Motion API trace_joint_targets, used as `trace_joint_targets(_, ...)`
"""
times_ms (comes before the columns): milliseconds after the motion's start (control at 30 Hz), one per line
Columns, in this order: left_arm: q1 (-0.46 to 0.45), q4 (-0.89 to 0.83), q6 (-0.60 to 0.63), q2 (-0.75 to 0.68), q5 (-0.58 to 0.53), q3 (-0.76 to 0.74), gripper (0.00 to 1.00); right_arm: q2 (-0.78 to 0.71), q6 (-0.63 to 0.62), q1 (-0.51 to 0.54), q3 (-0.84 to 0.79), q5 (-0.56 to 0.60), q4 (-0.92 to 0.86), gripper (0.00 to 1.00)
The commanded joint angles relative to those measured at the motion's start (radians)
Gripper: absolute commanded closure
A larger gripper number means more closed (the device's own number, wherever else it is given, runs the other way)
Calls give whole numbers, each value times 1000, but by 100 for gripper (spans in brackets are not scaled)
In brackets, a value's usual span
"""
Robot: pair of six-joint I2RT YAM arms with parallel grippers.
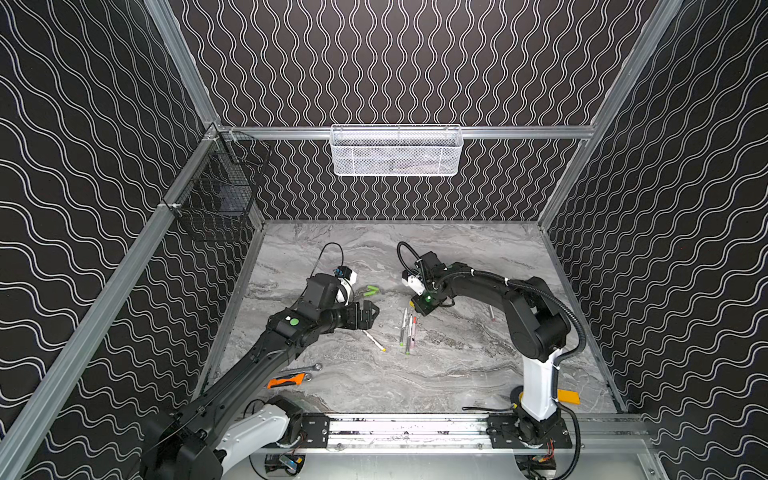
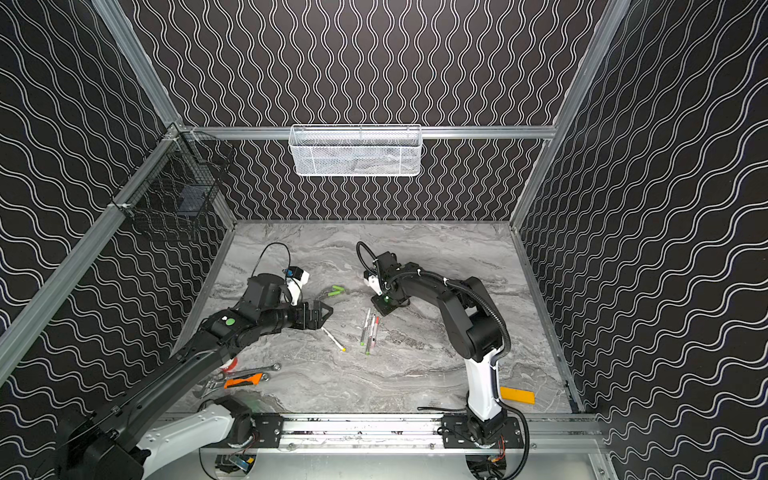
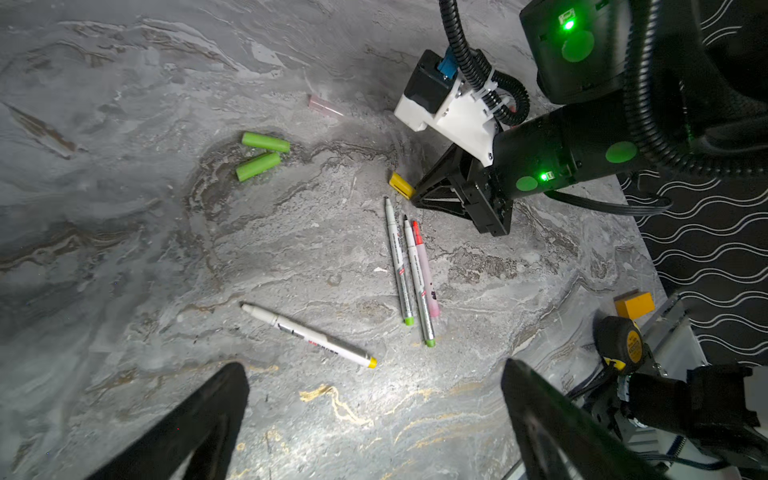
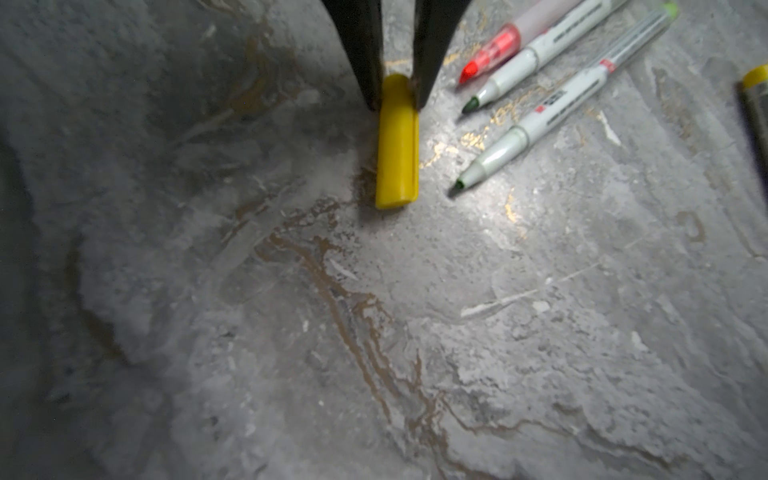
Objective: Insert the pens into the pen caps
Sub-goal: 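Lift the yellow cap toward the left gripper while the left arm reaches in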
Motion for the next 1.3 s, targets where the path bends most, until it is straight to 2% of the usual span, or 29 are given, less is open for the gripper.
trace_joint_targets(0, -8, 85, -25, 5, -7, -9, 1, -30, 19, 2, -19, -41, 39, 86)
trace_joint_targets(333, -14, 191, -40, 3, 39, -62, 1, -100, 45, 1, -70, -107, 86, 88)
trace_joint_targets(500, -15, 241, -40, 9, 88, -85, 1, -196, 56, 0, -120, -157, 135, 88)
trace_joint_targets(833, -17, 336, -34, -60, 163, -69, 1, -385, 113, 1, -141, -316, 192, 87)
trace_joint_targets(1267, -15, 457, -41, -45, 307, -7, 2, -592, 191, 2, -166, -542, 298, 86)
